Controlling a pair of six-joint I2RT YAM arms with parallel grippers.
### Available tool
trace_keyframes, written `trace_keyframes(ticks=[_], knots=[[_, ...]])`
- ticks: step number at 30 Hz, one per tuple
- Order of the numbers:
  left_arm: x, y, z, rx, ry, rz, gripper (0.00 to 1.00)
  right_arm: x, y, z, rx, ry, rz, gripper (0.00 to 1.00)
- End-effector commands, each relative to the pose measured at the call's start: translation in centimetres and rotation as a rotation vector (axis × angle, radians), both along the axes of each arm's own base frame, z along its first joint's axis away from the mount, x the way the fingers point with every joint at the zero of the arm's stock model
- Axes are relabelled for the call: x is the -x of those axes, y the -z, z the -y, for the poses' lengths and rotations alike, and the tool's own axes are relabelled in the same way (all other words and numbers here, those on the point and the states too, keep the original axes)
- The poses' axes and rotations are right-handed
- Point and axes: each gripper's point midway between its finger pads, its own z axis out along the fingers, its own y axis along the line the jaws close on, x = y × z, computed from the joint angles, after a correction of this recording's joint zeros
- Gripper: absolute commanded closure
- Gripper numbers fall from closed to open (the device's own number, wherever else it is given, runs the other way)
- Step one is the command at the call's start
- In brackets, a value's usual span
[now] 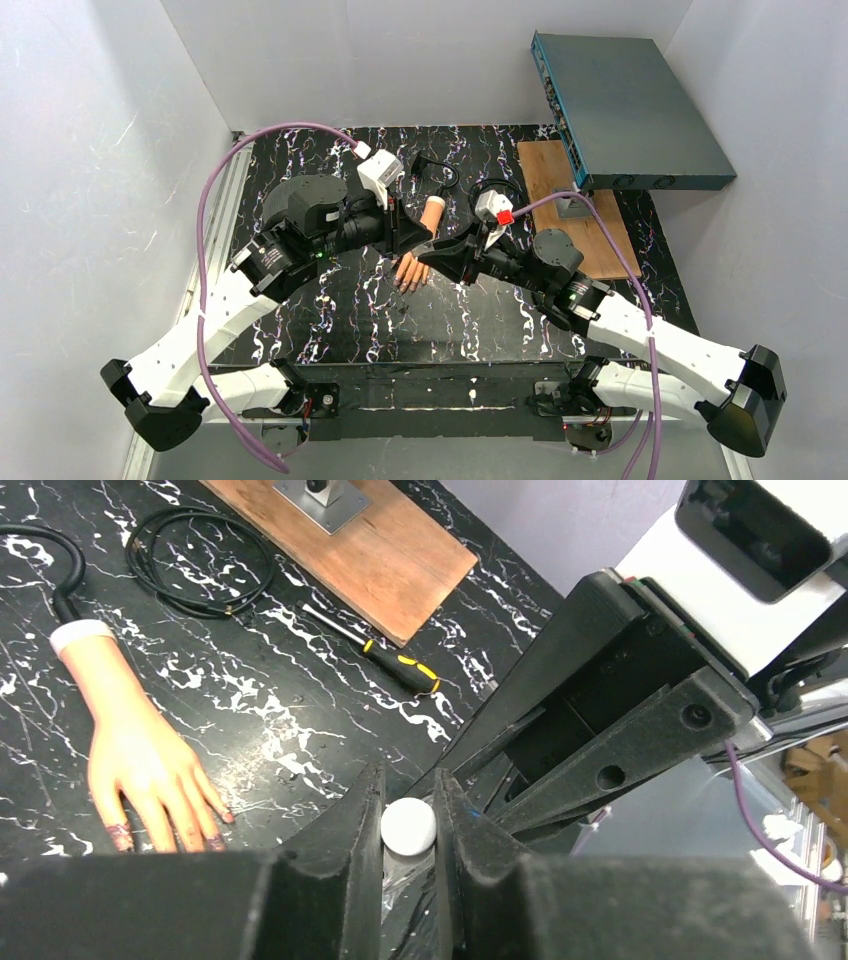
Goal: Paint the nails
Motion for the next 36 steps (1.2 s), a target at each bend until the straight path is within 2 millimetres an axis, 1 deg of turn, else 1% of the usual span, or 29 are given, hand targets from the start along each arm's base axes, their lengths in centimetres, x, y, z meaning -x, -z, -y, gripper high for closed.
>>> trace_keyframes(ticks=[1,2,7,10,13,16,20,23,26,27,29,30,32,33,34,36], knots=[[0.4,-0.3,-0.4,0.017,0.002,0.024,0.96,0.1,-4.9,0.1,-0.111,0.005,0.028,0.99],[0.4,-0.2,-0.4,0.018,0.006,0.025,1.00,0.1,-4.9,0.1,-0.114,0.004,0.018,0.99],[0.7,0.0,-0.4,0.032,0.023,0.048,1.00,0.7,-6.5,-0.1,-0.185,-0.028,-0.078,0.99],[1.1,-0.4,-0.1,0.055,0.054,0.066,1.00,1.4,-7.7,-0.3,-0.237,-0.075,-0.125,0.99],[2.6,-1.5,0.5,0.097,0.152,0.098,1.00,3.0,-9.1,0.0,-0.297,-0.166,-0.110,0.99],[5.0,-2.6,1.1,0.140,0.297,0.132,1.00,4.8,-10.3,0.8,-0.350,-0.290,-0.074,0.99],[7.3,-3.1,1.4,0.179,0.432,0.156,1.00,7.2,-10.8,1.5,-0.353,-0.426,-0.011,0.99],[8.6,-3.8,1.5,0.225,0.510,0.164,1.00,8.0,-10.9,1.6,-0.350,-0.470,0.023,0.99],[9.5,-4.3,1.6,0.261,0.557,0.166,1.00,8.6,-11.1,1.8,-0.358,-0.501,0.055,0.99],[9.6,-4.3,1.7,0.268,0.567,0.166,0.98,8.7,-11.1,1.8,-0.358,-0.508,0.061,0.99],[9.7,-4.5,1.7,0.274,0.572,0.166,0.90,8.9,-11.0,1.8,-0.353,-0.514,0.072,0.99],[9.7,-4.6,1.7,0.273,0.569,0.164,0.81,8.8,-10.9,1.8,-0.347,-0.512,0.074,0.99],[9.5,-4.8,1.6,0.267,0.551,0.164,0.59,8.7,-10.6,1.7,-0.331,-0.503,0.078,0.99],[9.0,-5.0,1.5,0.262,0.518,0.167,0.45,8.6,-10.3,1.7,-0.320,-0.495,0.079,0.99],[8.7,-5.1,1.4,0.253,0.492,0.167,0.34,8.4,-10.0,1.6,-0.304,-0.481,0.074,0.99],[8.3,-5.5,0.9,0.224,0.455,0.188,0.14,7.7,-9.2,1.5,-0.266,-0.437,0.067,0.99]])
